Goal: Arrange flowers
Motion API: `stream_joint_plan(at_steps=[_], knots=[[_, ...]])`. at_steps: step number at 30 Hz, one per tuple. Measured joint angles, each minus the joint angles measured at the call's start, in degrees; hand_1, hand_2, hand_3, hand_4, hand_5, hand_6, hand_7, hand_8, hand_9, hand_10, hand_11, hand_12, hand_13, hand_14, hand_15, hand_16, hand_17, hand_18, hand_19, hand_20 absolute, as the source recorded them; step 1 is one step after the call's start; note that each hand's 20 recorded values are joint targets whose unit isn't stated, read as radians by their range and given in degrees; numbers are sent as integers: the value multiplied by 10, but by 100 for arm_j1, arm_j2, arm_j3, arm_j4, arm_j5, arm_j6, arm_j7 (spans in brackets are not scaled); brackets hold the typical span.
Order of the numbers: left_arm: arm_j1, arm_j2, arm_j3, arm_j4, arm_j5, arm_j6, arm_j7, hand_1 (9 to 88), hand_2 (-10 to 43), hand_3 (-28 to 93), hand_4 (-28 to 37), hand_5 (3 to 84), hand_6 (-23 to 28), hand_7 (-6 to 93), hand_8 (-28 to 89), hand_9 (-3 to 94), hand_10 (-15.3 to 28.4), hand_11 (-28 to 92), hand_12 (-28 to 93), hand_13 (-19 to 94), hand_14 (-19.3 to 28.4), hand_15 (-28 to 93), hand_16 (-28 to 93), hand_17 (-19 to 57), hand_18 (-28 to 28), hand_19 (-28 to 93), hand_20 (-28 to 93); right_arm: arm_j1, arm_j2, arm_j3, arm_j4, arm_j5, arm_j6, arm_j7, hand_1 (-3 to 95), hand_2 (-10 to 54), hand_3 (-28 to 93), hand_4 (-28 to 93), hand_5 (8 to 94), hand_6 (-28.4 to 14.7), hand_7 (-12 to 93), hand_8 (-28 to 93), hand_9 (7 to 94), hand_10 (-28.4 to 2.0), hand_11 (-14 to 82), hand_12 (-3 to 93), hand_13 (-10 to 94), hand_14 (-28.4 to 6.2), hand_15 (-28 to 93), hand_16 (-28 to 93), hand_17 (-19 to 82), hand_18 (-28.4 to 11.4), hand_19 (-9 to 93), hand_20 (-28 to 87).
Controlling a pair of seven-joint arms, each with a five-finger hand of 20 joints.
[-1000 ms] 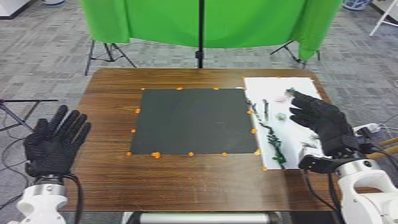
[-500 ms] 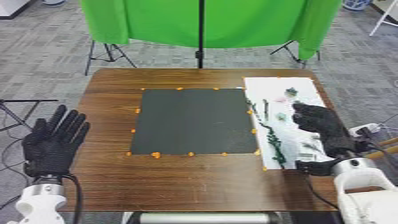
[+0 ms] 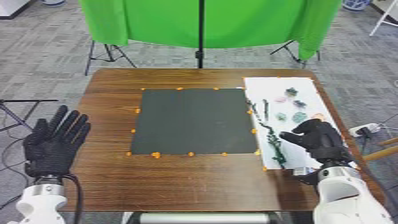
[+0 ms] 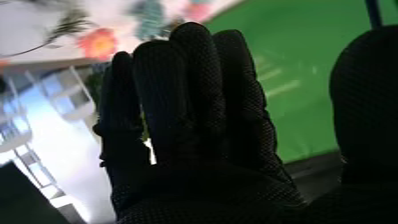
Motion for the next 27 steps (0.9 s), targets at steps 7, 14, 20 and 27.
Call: stream_joint_plan(at_steps=[7,14,20,27], knots=[[0,0,-1,-12,3,47,-27,281,130,763,-283,429,106,54,-82,372,167,167,71,268,174,298,-73,-82,146,370,96,426,229,-860,653,-1638,-7,673,302,-95,625,-283,695,-36,299,-156,678,-177,469,263,628,-142,750,237,288,-259,870,339],[0,0,0,-13,-1,59,-42,281,131,763,-283,430,107,54,-82,374,168,170,73,268,172,300,-75,-83,147,372,96,681,336,-1164,829,-1630,-177,813,313,-95,637,-283,692,-39,295,-152,677,-178,466,263,628,-143,750,236,291,-263,872,346],[2,0,0,-16,-5,59,-45,280,131,764,-283,431,107,56,-82,374,168,171,73,269,173,304,-75,-84,148,375,97,813,425,-1386,864,-1596,-671,888,334,-95,754,-282,693,-41,292,-148,670,-181,462,259,620,-147,741,240,288,-269,863,346],[3,0,3,-16,-18,59,-53,280,132,764,-283,431,107,57,-82,374,168,173,75,269,174,307,-75,-85,150,378,99,970,598,-1637,837,-1683,-874,957,507,-95,710,-283,760,-32,296,-7,771,-150,323,324,681,-127,678,227,313,-264,861,296]])
